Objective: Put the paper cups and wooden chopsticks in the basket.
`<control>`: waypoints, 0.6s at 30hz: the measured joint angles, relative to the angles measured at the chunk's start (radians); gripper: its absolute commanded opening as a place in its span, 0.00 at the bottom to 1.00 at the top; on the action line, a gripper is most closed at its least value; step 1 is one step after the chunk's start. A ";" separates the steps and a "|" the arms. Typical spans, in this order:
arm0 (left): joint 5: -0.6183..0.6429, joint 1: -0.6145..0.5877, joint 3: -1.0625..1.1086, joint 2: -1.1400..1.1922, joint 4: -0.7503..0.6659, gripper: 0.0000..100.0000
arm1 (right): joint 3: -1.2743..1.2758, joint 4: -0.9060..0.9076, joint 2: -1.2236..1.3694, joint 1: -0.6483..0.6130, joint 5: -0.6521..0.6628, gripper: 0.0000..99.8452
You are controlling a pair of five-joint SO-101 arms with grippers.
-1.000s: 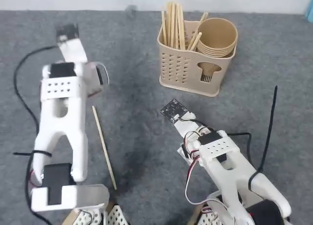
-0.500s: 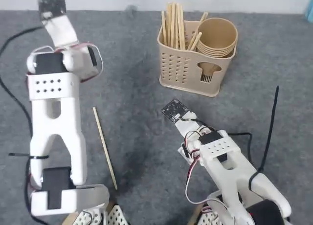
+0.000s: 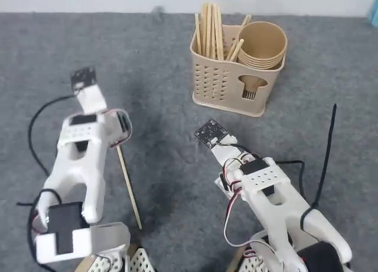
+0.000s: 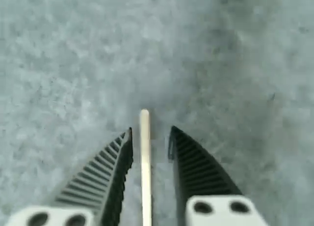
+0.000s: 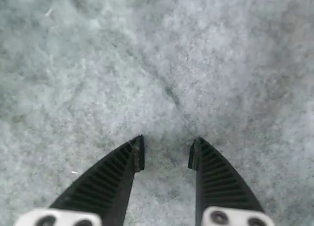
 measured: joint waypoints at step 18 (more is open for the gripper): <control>0.000 -0.012 -0.374 0.354 0.259 0.10 | 0.000 0.000 0.000 0.000 0.000 0.16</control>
